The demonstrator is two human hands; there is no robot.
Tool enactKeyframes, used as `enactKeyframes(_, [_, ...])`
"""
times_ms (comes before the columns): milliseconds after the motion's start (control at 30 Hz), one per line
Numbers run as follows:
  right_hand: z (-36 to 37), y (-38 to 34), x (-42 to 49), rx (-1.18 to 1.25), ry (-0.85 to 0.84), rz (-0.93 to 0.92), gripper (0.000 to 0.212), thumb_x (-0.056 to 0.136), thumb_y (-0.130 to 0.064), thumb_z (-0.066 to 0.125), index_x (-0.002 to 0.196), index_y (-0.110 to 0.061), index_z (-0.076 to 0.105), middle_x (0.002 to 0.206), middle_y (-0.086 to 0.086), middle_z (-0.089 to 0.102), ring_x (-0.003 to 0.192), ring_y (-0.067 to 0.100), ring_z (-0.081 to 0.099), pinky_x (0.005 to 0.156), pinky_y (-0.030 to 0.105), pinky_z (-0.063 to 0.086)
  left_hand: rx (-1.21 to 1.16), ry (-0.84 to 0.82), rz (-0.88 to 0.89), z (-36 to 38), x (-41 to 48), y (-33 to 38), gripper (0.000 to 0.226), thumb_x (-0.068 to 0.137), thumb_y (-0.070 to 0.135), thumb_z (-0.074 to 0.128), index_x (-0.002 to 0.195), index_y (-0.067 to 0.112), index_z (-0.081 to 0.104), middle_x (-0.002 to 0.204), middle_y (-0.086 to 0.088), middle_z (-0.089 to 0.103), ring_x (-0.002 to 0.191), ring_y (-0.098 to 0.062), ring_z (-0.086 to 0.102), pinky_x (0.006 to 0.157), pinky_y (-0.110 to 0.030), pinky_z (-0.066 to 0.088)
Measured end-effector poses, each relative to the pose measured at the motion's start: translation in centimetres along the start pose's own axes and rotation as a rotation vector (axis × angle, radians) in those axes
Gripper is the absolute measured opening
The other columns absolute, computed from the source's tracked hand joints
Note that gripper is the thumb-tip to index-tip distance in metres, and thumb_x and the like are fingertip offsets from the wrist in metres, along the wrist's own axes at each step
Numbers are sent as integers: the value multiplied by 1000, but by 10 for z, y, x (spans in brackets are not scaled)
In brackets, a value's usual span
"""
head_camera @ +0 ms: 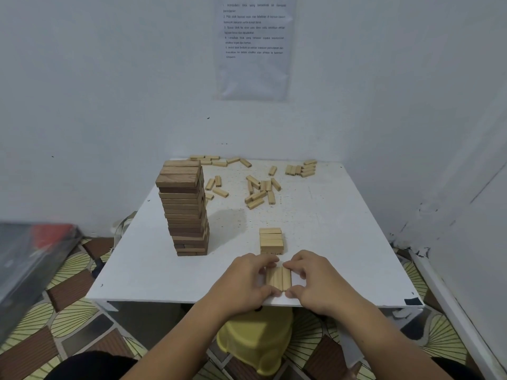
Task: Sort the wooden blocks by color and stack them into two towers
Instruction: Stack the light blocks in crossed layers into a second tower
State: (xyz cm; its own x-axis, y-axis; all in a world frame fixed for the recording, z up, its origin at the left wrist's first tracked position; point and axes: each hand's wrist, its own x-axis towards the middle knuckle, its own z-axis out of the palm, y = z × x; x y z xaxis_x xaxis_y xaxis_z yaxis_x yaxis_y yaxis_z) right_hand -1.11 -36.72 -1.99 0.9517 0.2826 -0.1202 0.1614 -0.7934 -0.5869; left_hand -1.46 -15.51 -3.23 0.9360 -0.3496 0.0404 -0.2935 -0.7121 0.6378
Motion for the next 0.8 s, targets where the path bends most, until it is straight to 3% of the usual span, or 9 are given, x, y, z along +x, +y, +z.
enactKeyframes(200, [2,1,0,12,24,-31,66,82,-38,82,142,-27,58,121,-23,47,106,2,50,94,21,43,17,-19,32,-4,3,1,62,80,49,84,135,34,59,123,15,65,107,-1,56,96,-25,48])
enactKeyframes(400, [0,2,-6,-26,27,-153,59,79,-47,77,134,-30,62,115,-25,46,102,-2,50,84,16,46,19,-42,71,-14,1,5,50,75,56,86,113,37,59,107,20,64,96,1,58,81,-24,52])
enactKeyframes(633, [-45,-16,14,-19,100,-282,55,79,-43,81,129,-24,67,113,-20,51,96,-10,47,76,8,38,-15,62,95,-55,16,25,49,73,51,90,108,36,59,101,14,66,93,-4,62,81,-34,56])
enactKeyframes(800, [-66,-25,47,-49,98,-268,41,80,-32,80,120,-29,71,109,-18,53,93,0,52,75,13,40,-40,42,44,-75,50,29,49,73,46,92,105,35,57,105,12,68,94,-6,62,83,-34,57])
